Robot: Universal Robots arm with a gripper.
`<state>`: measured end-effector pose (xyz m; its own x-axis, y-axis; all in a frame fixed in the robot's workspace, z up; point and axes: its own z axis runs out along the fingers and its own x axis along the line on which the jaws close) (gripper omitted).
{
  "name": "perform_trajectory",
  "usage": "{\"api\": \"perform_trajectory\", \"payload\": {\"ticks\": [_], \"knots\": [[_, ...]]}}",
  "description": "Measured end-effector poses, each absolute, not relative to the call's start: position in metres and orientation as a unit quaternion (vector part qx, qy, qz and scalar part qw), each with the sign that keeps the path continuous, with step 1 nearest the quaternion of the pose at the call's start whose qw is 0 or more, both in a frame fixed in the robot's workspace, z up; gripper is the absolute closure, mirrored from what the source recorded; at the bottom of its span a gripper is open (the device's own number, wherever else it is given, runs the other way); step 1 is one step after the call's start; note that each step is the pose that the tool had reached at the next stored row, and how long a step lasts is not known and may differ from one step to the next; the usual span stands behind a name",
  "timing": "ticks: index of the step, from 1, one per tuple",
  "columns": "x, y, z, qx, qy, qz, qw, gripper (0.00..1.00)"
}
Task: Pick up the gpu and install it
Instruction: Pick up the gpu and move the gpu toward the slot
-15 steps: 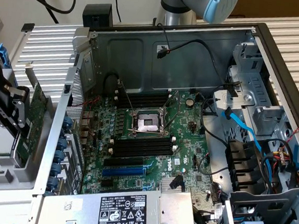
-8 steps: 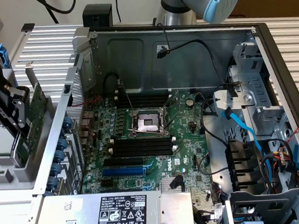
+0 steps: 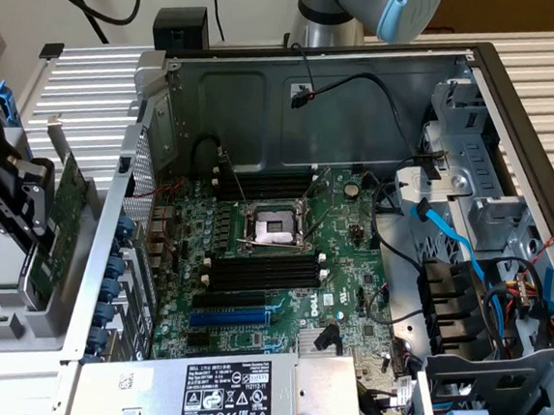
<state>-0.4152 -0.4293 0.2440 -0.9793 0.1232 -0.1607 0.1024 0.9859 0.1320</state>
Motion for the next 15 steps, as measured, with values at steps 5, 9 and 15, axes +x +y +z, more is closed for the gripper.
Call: {"api": "perform_trajectory", "payload": {"ticks": [5,9,15], "knots": [[-0.415,-0.429,0.253,0.057,0.993,0.062,0.084,0.73],[-0.416,-0.428,0.257,0.057,0.993,0.062,0.084,0.73],[-0.418,-0.424,0.265,0.057,0.993,0.062,0.084,0.73]]}}
